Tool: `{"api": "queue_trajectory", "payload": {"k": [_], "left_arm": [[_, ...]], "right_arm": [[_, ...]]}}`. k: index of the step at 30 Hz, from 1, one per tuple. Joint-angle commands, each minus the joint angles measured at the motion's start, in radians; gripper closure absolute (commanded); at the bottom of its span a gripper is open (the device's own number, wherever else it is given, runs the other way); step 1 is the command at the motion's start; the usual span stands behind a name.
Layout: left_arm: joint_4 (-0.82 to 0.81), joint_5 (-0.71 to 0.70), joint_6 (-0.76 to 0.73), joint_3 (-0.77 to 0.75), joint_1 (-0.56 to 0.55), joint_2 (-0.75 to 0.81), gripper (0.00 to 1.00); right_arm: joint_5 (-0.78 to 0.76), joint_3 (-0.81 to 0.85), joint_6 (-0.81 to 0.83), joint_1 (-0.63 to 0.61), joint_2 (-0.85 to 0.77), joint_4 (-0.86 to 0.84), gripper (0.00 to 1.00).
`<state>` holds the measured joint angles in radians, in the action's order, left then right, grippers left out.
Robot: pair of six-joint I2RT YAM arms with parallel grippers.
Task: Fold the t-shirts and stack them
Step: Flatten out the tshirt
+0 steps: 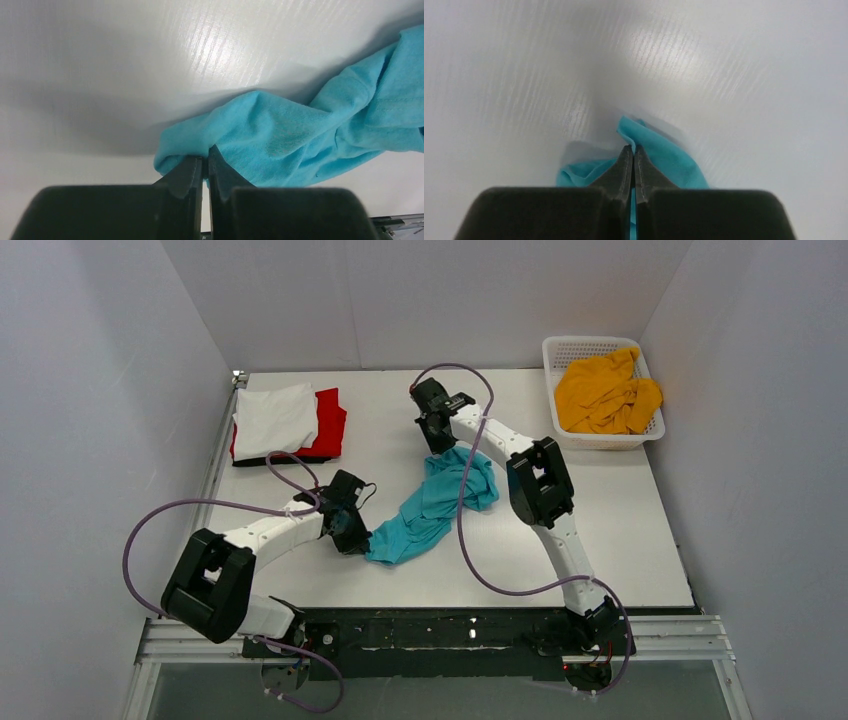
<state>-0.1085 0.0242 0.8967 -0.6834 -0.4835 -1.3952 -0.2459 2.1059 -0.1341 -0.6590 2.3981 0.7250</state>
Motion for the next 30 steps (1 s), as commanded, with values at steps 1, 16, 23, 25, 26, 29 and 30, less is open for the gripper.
{"api": "queue_trajectory", "payload": {"k": [1,16,23,25,26,29,30], "left_arm": [[0.103,-0.131,-0.04,0.051,-0.007,0.036,1.0],[0.201,-0.215,-0.152,0.052,-0.012,0.389,1.0],[0.326,-0.36,-0.253,-0.177,-0.014,0.712,1.0],[0.288,-0.403,-0.336,-0.288,-0.015,0.832,1.0],[0.276,-0.388,-0.353,-0.328,-0.015,0.848,1.0],[0.237,-0.253,-0.452,-0.531,-0.014,0.883,1.0],[0.234,-0.234,-0.473,-0.565,-0.014,0.882,1.0]], "right_arm": [[-0.053,0.007,0.004,0.001,-0.115,-0.016,0.99],[-0.123,-0.654,-0.053,0.029,-0.951,-0.265,0.99],[-0.187,-0.775,-0.06,0.031,-1.453,-0.32,0.99],[-0.162,-0.742,-0.031,0.032,-1.597,-0.331,0.99],[-0.145,-0.716,-0.032,0.032,-1.629,-0.33,0.99],[0.05,-0.56,-0.069,0.032,-1.696,-0.269,0.99],[0.076,-0.522,-0.073,0.032,-1.698,-0.264,0.99]]}}
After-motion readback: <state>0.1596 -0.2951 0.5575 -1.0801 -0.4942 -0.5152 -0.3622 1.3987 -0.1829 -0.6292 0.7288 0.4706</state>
